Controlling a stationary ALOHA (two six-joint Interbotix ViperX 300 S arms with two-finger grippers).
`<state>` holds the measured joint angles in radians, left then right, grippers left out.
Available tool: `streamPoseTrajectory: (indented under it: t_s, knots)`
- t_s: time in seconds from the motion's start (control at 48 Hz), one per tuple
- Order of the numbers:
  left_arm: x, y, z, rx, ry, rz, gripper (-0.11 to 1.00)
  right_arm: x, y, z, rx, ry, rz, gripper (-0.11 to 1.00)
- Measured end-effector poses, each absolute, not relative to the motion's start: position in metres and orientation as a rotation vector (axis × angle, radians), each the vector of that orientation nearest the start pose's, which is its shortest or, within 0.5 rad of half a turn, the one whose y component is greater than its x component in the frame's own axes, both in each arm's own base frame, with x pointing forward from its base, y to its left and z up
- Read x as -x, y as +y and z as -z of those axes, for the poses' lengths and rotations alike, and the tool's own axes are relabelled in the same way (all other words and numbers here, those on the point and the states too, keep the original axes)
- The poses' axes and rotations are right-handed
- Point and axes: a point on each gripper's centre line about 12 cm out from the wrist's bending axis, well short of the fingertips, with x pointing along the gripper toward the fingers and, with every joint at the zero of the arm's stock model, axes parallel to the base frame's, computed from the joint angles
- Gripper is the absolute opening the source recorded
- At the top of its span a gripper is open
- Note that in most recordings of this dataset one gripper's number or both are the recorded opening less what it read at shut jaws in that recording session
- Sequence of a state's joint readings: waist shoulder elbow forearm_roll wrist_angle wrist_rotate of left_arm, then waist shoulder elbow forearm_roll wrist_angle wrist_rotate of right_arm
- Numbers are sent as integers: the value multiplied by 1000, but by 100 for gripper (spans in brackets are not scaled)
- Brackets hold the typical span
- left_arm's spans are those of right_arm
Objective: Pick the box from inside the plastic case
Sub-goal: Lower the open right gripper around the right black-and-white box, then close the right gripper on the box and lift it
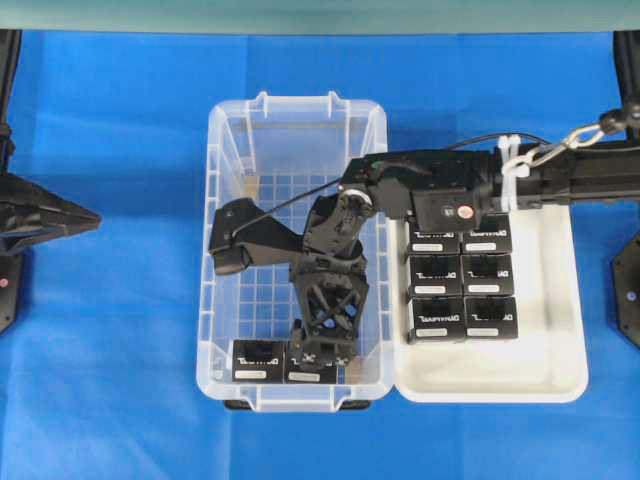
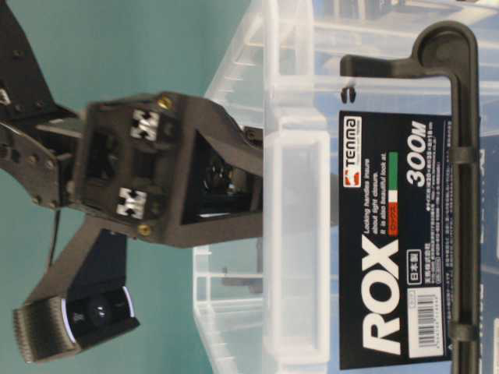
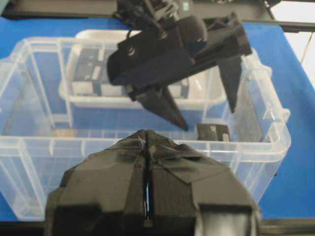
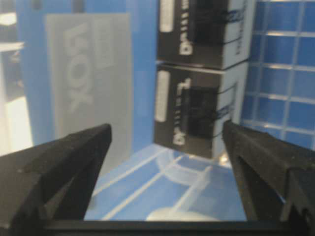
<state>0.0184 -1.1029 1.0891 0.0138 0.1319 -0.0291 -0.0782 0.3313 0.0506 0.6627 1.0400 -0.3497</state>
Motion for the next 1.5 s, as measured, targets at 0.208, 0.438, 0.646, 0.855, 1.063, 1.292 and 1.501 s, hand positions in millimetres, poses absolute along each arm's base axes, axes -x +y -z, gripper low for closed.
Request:
streamPoseTrajectory:
  t_s: [0.208, 0.438, 0.646, 0.855, 1.063, 1.292, 1.501]
  knots:
    - [-176, 4, -306, 16, 116, -23, -5, -463, 28, -172, -430, 1283, -446, 98]
    - [-176, 4, -306, 17, 119, -23, -5, -468, 28, -166, -518, 1253, -493, 98]
    - [-176, 4, -306, 16, 116, -23, -5, -470, 29, -155, -533, 1270, -496, 98]
    - [-176, 4, -306, 17, 119, -23, -5, -472, 29, -143, -524, 1263, -472, 98]
    - [-176, 4, -306, 17, 119, -23, -5, -466, 34, -129, -498, 1281, -459, 98]
    - [-176, 4, -306, 17, 119, -26, -5, -462, 34, -118, -458, 1283, -422, 98]
    - [-176, 5, -306, 17, 119, -27, -5, -461, 32, -116, -431, 1274, -403, 98]
